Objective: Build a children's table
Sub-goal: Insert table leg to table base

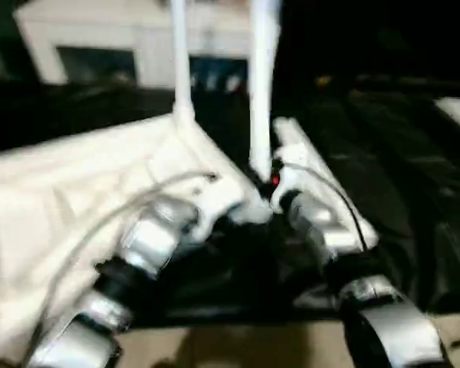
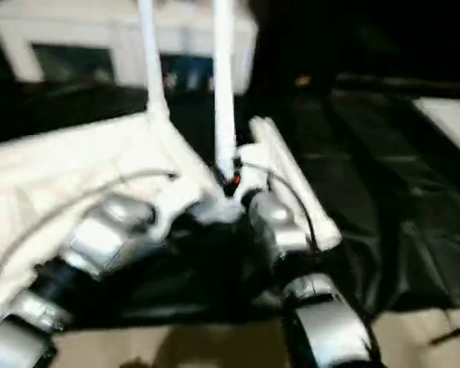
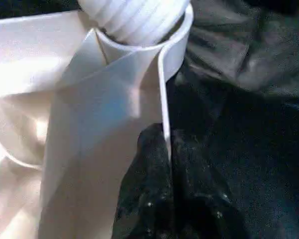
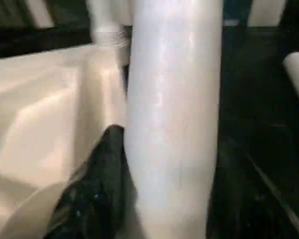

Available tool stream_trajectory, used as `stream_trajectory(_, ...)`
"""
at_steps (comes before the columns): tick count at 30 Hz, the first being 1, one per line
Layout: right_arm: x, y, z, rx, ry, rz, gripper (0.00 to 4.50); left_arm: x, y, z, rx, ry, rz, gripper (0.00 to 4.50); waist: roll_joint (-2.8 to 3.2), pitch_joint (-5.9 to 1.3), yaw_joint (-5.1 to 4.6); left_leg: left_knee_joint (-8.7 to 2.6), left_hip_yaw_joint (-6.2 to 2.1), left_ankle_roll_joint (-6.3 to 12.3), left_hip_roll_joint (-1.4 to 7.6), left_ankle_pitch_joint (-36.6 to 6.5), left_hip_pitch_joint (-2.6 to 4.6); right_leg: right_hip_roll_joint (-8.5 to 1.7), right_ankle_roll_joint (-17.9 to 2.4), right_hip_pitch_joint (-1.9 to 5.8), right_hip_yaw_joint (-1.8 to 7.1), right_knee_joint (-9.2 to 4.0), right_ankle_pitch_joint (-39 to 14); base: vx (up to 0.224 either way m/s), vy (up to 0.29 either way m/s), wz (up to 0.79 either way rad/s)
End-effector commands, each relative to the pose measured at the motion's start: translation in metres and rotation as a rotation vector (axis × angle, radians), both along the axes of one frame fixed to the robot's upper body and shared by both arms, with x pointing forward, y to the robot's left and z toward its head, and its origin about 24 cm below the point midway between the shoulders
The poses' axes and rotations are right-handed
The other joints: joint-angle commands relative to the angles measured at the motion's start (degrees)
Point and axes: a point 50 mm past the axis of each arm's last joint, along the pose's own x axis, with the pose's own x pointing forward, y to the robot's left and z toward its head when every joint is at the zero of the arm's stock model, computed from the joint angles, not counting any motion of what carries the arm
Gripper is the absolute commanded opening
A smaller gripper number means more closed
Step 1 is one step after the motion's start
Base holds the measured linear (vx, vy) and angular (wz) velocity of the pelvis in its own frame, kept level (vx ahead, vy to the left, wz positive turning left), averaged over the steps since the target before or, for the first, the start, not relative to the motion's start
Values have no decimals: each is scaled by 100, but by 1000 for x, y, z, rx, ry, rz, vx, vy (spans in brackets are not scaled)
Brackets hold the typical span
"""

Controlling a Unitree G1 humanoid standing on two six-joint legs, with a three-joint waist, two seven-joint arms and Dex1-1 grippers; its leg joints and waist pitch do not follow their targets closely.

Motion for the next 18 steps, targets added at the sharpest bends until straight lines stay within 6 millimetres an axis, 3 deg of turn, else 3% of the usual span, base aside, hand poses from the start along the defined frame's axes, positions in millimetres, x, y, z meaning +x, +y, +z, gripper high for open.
stream_trajectory(1, -37, -29, -76, -128, 368, -167, 186, -6, 3, -11, 35, 47, 53, 0, 121, 63, -86, -476, 60, 4, 242, -2717, 107, -368, -972, -103, 406, -794, -2192, 0, 0, 0)
stream_trajectory(3, -35, -18, -72, -131, 367, -162, 186, -6, -1, -12, 29, 48, 75, 0, 52, 58, -75, -533, -4, -108, 222, -3177, 112, -405, -465, -97, 436, -903, -3405, 0, 0, 0)
stream_trajectory(4, -33, -16, -71, -146, 357, -150, 186, -6, -1, -12, 30, 46, 79, 0, 18, 48, -85, -552, -21, -106, 223, -3146, 91, -417, -355, -77, 435, -925, -3522, 0, 0, 0)
stream_trajectory(5, -31, -12, -68, -173, 336, -131, 186, -5, -1, -12, 30, 39, 83, 0, 30, 32, -85, -594, -35, -94, 222, -3019, 54, -423, -251, -38, 428, -954, -3487, 0, 0, 0)
stream_trajectory(8, -29, -8, -64, -174, 317, -130, 186, -3, 1, -11, 26, 17, 89, 0, 21, -20, -106, -644, -3, -70, 258, -2542, 26, -387, -323, 1, 419, -919, -2606, -7, 18, -3)
stream_trajectory(9, -26, -5, -60, -173, 291, -121, 186, -2, 2, -10, 22, 9, 93, 0, 14, -13, -124, -641, 23, -80, 260, -2552, 31, -370, -359, -22, 422, -908, -2428, 0, 0, 0)
stream_trajectory(10, -23, -2, -55, -159, 253, -106, 186, -1, 3, -9, 25, -12, 87, 0, -23, -43, -137, -632, 37, -74, 264, -2567, 44, -374, -369, -16, 424, -915, -2404, 0, 0, 0)
stream_trajectory(11, -19, 0, -47, -126, 204, -90, 186, 0, 4, -8, 16, -36, 71, 0, -18, -62, -152, -626, 52, -78, 275, -2493, 48, -376, -419, -15, 430, -897, -2206, 0, 0, 0)
stream_trajectory(13, -12, 5, -31, -45, 98, -50, 186, 1, 5, -5, 6, -65, 31, 0, -67, -142, -178, -600, 77, -14, 288, -2163, 10, -379, -507, 46, 420, -845, -1676, 0, 0, 0)
stream_trajectory(14, -7, 4, -16, 36, 19, -26, 186, 1, 7, -2, -15, -86, -21, 0, -47, -187, -183, -557, 123, 124, 320, -1527, -16, -337, -659, 73, 404, -767, -717, 0, 0, 0)
stream_trajectory(15, -5, 3, -9, 83, -22, -5, 186, 1, 9, -2, -15, -92, -36, 0, -62, -228, -206, -554, 137, 145, 336, -1527, -5, -324, -726, 86, 393, -754, -641, 0, 0, 0)
stream_trajectory(16, -5, 3, -9, 83, -22, -5, 186, 1, 9, -2, -15, -92, -36, 0, -33, -188, -214, -573, 143, 126, 345, -1727, -1, -316, -769, 39, 385, -771, -800, 0, 0, 0)
stream_trajectory(17, -4, -4, 6, 154, -113, 47, 186, 0, 13, 1, -25, -132, -105, 0, -71, -206, -245, -559, 154, 49, 325, -2109, -14, -327, -779, 31, 389, -798, -1150, 0, 0, 0)
stream_trajectory(18, -4, -6, 9, 164, -130, 58, 186, 0, 13, 2, -27, -138, -113, 0, -109, -295, -212, -519, 177, 97, 321, -1822, -35, -352, -776, 100, 400, -768, -910, 0, 0, 0)
